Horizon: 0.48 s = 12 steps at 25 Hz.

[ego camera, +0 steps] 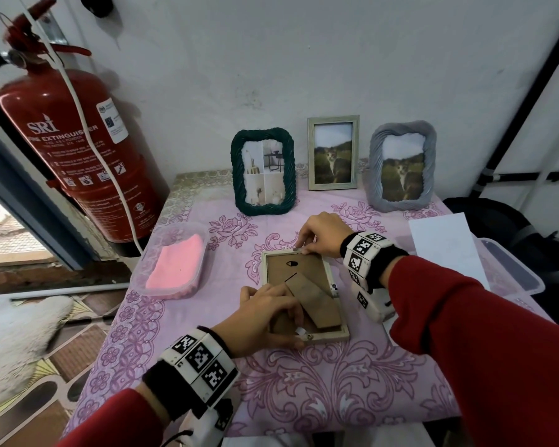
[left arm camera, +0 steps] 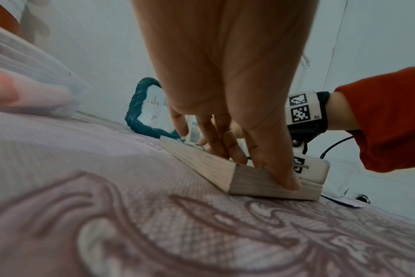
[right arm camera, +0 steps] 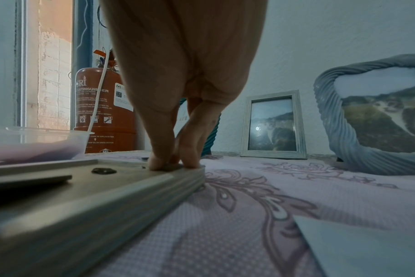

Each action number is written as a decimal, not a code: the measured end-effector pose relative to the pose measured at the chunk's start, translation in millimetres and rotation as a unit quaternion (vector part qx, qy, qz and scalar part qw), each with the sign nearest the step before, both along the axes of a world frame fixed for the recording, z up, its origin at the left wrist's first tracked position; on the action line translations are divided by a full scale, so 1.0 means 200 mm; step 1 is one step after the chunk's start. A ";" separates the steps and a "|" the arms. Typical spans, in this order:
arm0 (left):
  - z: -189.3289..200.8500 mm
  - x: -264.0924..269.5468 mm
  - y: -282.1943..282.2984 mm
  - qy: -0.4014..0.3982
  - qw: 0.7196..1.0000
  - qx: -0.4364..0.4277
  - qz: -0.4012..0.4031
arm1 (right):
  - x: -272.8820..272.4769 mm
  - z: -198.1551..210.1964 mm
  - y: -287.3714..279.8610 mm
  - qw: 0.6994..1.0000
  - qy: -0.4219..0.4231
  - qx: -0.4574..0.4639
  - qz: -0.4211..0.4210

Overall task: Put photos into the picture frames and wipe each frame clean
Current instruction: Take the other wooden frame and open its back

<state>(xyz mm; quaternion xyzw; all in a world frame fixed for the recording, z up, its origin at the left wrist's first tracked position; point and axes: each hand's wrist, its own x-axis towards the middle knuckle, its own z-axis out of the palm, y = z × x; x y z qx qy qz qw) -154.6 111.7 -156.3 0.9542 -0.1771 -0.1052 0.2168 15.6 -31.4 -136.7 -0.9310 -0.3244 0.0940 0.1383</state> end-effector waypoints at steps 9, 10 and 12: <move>0.01 -0.02 0.00 -0.003 1.000 -0.004 0.009 | 0.00 -0.01 -0.03 1.000 0.005 0.004 0.011; 0.01 -0.02 0.00 -0.002 1.000 -0.004 0.011 | 0.01 -0.01 -0.03 1.000 0.006 0.004 0.011; 0.01 -0.02 -0.01 -0.005 1.000 0.000 0.013 | 0.01 -0.01 -0.02 1.000 0.007 0.002 0.014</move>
